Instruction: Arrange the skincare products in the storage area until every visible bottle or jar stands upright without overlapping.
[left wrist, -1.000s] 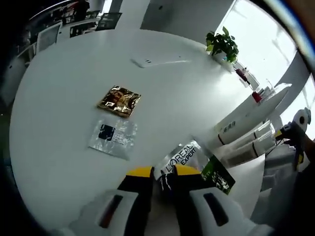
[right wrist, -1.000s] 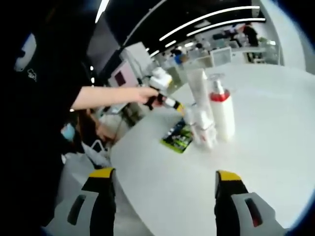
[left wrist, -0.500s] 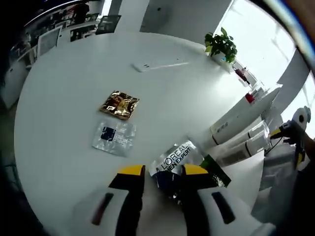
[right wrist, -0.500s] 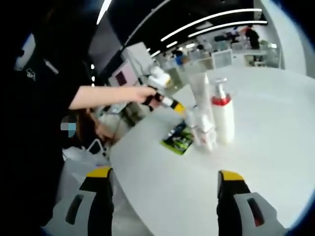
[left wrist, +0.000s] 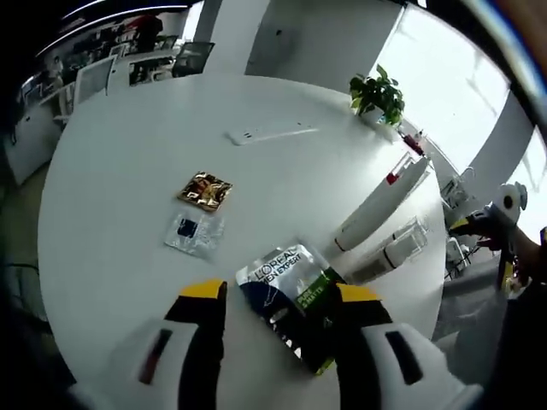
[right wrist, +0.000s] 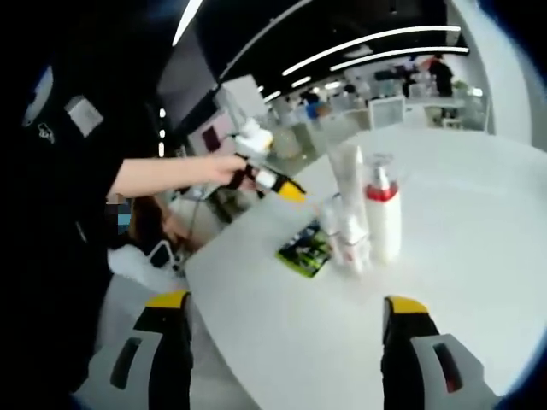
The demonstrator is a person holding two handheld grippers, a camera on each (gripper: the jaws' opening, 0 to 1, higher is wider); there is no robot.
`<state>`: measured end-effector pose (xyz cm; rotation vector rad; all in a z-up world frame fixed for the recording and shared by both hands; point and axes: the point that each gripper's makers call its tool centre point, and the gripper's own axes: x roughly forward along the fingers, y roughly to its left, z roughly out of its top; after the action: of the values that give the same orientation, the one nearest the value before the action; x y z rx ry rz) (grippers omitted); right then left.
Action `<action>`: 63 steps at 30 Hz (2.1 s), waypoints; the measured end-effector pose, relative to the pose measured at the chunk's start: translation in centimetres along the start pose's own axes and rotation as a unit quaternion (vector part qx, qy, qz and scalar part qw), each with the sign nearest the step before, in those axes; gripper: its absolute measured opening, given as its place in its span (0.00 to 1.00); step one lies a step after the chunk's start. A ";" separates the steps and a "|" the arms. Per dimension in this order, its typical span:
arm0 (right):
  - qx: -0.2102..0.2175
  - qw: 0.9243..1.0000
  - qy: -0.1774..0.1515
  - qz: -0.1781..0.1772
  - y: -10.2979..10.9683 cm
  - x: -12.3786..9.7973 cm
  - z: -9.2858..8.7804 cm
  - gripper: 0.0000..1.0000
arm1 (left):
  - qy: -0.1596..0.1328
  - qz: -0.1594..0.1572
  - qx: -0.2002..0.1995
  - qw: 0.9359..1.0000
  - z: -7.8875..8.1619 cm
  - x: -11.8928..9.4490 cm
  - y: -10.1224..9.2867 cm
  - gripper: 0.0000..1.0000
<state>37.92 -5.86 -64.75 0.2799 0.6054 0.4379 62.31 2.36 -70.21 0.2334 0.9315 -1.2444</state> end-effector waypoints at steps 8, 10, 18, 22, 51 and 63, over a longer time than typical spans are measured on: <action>-0.011 1.000 0.003 -0.003 0.4 -0.8 -0.2 0.97 | -0.013 0.002 -0.020 1.000 -0.3 -2.8 -1.8 0.61; -0.012 1.000 -0.001 -0.004 0.4 -1.0 0.1 0.98 | -0.021 -0.003 -0.023 1.000 -0.2 -3.5 -2.4 0.63; -0.017 1.000 -0.010 -0.009 0.8 -2.0 0.4 0.99 | -0.038 -0.002 -0.017 0.999 -0.6 -5.7 -4.4 0.76; -0.016 1.000 -0.019 -0.015 0.5 -2.9 0.9 0.97 | -0.044 -0.004 -0.020 0.999 -1.0 -6.7 -5.4 0.81; -0.024 0.996 -0.061 -0.055 2.2 -7.0 1.8 0.99 | -0.112 0.016 -0.008 0.994 -6.1 -15.1 -13.3 0.99; -0.043 0.996 -0.042 -0.059 3.3 -8.6 0.7 0.99 | -0.118 0.049 -0.019 0.992 -9.6 -18.1 -13.9 0.99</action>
<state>31.01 -7.15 -58.79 0.1789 0.5168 0.3346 45.11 16.15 -58.95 0.0983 0.7307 -1.1350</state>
